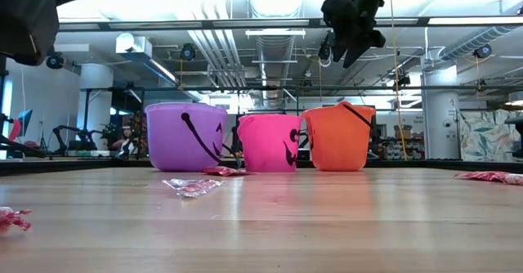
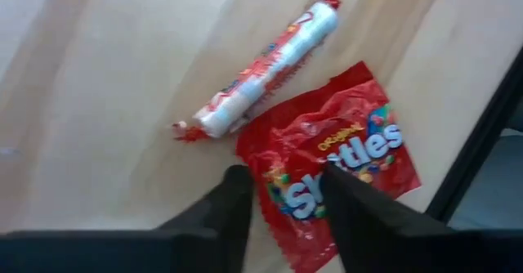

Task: Sort candy by brand, put in halloween buckets
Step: Put the red candy pack into the pink bucket

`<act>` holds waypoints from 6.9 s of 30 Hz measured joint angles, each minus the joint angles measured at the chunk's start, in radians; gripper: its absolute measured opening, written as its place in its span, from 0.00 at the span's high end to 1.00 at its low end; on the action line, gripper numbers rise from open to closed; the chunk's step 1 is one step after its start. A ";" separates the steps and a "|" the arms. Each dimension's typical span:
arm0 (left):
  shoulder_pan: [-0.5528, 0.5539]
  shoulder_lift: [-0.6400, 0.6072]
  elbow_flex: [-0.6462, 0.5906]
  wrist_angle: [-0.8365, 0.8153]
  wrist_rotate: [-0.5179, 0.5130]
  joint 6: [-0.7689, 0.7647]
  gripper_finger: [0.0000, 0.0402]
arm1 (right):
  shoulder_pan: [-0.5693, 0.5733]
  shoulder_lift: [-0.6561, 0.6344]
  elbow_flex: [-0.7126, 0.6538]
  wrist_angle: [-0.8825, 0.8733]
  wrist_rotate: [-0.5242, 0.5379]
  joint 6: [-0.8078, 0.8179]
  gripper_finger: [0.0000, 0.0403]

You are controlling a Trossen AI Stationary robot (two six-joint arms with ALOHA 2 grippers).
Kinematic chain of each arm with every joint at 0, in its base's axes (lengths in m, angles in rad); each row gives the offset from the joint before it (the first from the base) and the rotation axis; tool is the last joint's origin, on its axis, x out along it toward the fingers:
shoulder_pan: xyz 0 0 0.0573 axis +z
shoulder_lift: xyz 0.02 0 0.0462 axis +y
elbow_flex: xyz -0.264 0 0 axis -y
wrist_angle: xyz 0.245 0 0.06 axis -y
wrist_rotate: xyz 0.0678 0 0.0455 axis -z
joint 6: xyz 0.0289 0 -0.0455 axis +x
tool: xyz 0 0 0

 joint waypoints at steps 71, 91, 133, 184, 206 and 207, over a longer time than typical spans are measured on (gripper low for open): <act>0.321 -0.705 -0.116 -0.366 -0.156 0.097 1.00 | 0.002 -0.001 -0.007 0.029 -0.003 -0.034 0.51; 0.485 -0.704 -0.374 -0.292 0.073 0.708 0.54 | 0.002 -0.001 -0.037 0.052 -0.004 0.044 0.51; 0.407 -0.616 -0.626 0.063 0.073 0.647 0.99 | 0.001 0.000 -0.037 0.068 0.005 0.114 0.51; 1.327 -0.037 0.737 -0.362 0.053 1.443 1.00 | -0.044 -0.026 -0.037 0.088 0.005 -0.033 0.51; 1.333 0.111 0.791 -0.395 0.027 1.511 0.85 | -0.102 -0.025 -0.037 0.150 0.006 0.008 0.51; 1.333 0.111 0.791 -0.396 0.027 1.512 0.83 | -0.102 -0.025 -0.037 0.150 0.005 0.008 0.51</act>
